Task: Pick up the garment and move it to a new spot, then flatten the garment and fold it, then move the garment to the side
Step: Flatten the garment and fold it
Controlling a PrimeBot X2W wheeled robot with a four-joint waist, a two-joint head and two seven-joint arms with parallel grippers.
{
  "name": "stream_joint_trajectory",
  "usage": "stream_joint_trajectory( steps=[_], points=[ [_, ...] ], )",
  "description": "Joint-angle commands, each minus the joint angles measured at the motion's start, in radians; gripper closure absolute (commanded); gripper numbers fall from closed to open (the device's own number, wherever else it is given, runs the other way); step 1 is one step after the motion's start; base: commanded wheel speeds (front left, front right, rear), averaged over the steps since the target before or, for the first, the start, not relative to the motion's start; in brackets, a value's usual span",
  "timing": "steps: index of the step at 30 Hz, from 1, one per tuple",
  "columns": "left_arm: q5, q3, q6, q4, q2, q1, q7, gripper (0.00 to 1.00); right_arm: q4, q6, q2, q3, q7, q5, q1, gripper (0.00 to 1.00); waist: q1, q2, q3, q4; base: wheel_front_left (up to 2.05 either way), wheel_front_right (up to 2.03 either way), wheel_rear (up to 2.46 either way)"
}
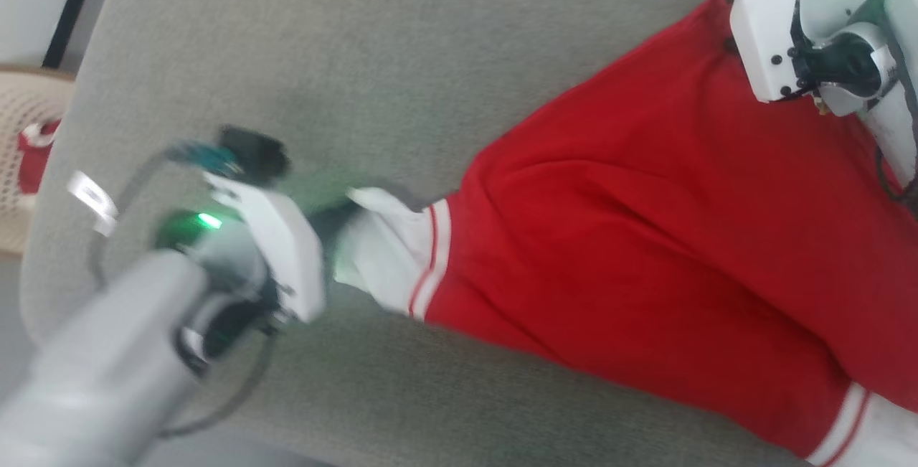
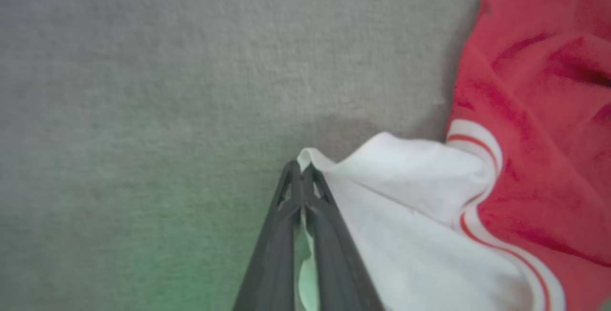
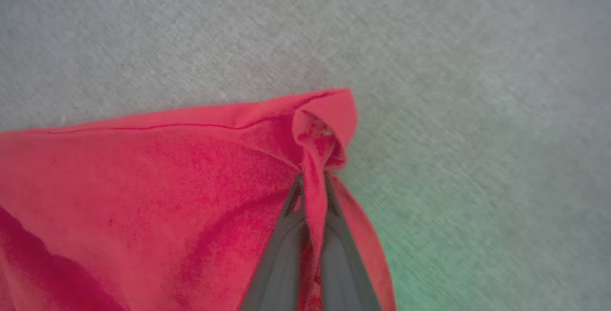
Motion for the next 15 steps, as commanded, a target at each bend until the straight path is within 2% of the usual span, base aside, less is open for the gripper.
stream_joint_trajectory(
  steps=[1, 10, 15],
  points=[
    [0.008, 0.013, 0.017, 0.001, 0.029, -0.027, 0.017, 1.00, 0.005, -0.002, -0.017, 0.009, -0.004, 0.014, 0.019, 1.00, 0.0000, 0.0000, -0.032, -0.031, 0.00, 0.00, 0.00],
    [0.035, 0.078, 0.083, -0.071, 0.177, -0.216, 0.165, 1.00, -0.120, -0.001, -0.066, 0.022, -0.088, 0.089, -0.016, 1.00, 0.0000, 0.0000, -0.129, -0.130, 0.00, 0.00, 0.00],
    [0.058, 0.096, 0.092, -0.070, 0.243, -0.336, 0.259, 1.00, -0.200, -0.001, -0.102, 0.013, -0.112, 0.116, -0.007, 1.00, 0.0000, 0.0000, -0.179, -0.183, 0.00, 0.00, 0.00]
  ],
)
